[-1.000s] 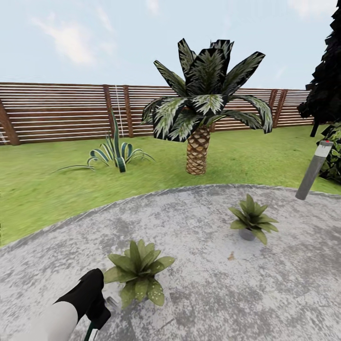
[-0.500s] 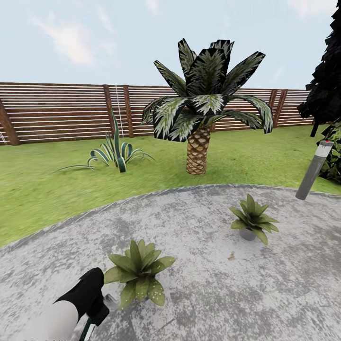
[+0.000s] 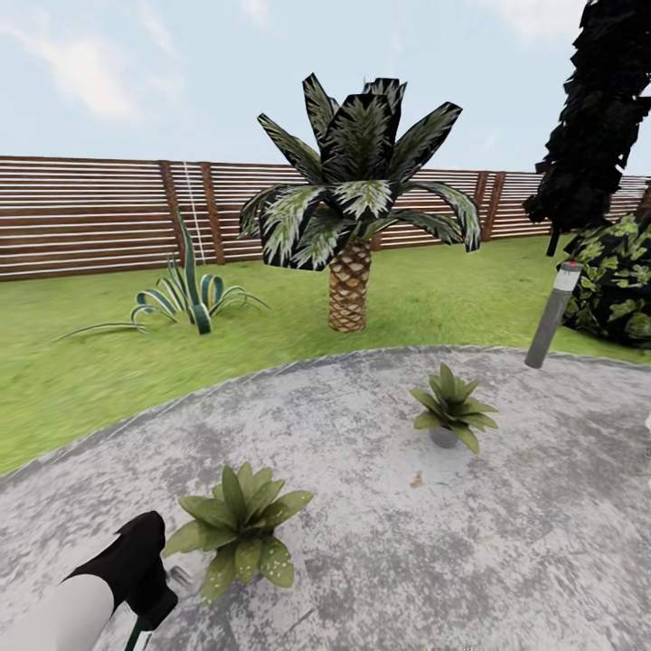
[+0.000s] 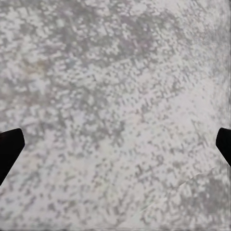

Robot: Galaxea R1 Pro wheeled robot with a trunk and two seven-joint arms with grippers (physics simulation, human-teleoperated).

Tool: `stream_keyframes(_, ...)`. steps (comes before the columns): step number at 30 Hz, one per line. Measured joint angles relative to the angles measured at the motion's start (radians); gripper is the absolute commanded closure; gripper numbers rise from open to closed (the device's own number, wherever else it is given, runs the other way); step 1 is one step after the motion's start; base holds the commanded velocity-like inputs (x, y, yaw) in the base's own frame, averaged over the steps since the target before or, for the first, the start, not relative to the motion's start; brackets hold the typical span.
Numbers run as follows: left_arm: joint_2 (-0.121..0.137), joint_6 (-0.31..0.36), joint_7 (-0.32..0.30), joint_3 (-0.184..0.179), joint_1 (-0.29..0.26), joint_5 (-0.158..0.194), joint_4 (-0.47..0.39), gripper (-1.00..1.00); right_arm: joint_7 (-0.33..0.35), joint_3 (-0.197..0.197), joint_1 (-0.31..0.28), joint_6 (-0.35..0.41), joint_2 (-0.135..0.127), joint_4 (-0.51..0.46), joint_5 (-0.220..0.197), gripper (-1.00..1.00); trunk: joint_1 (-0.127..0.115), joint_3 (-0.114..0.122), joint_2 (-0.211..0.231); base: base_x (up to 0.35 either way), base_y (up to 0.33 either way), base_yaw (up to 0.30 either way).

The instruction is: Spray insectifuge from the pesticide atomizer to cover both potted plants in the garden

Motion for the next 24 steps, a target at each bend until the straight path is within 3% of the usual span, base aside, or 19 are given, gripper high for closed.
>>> stream_keyframes(4, -0.018, 0.003, 0.000, 0.005, 0.002, -0.001, -0.002, 1.00, 0.000, 0.000, 0.000, 0.000, 0.000, 0.000, 0.000, -1.00, 0.000, 0.000, 0.000, 0.000, 0.143, -0.058)
stream_keyframes(14, -0.026, 0.004, 0.002, 0.006, 0.002, 0.001, -0.003, 1.00, 0.000, 0.001, 0.000, 0.000, -0.001, 0.000, 0.000, -1.00, 0.000, 0.000, 0.000, 0.000, 0.228, -0.002)
stream_keyframes(17, -0.045, 0.007, 0.005, 0.005, 0.001, 0.006, -0.003, 1.00, 0.000, 0.001, 0.000, 0.000, -0.001, 0.000, 0.000, -1.00, 0.000, 0.000, 0.000, 0.018, 0.015, 0.000)
stream_keyframes(21, -0.111, 0.011, 0.009, 0.004, -0.002, 0.002, -0.005, 1.00, 0.000, 0.001, 0.000, 0.000, 0.000, 0.000, 0.000, -1.00, 0.000, 0.000, 0.000, 0.048, 0.002, -0.111)
stream_keyframes(24, -0.120, 0.009, 0.009, 0.002, -0.007, -0.004, -0.005, 1.00, 0.000, 0.000, 0.000, 0.000, 0.000, 0.000, 0.000, -1.00, 0.000, 0.000, 0.000, 0.007, 0.000, -0.250)
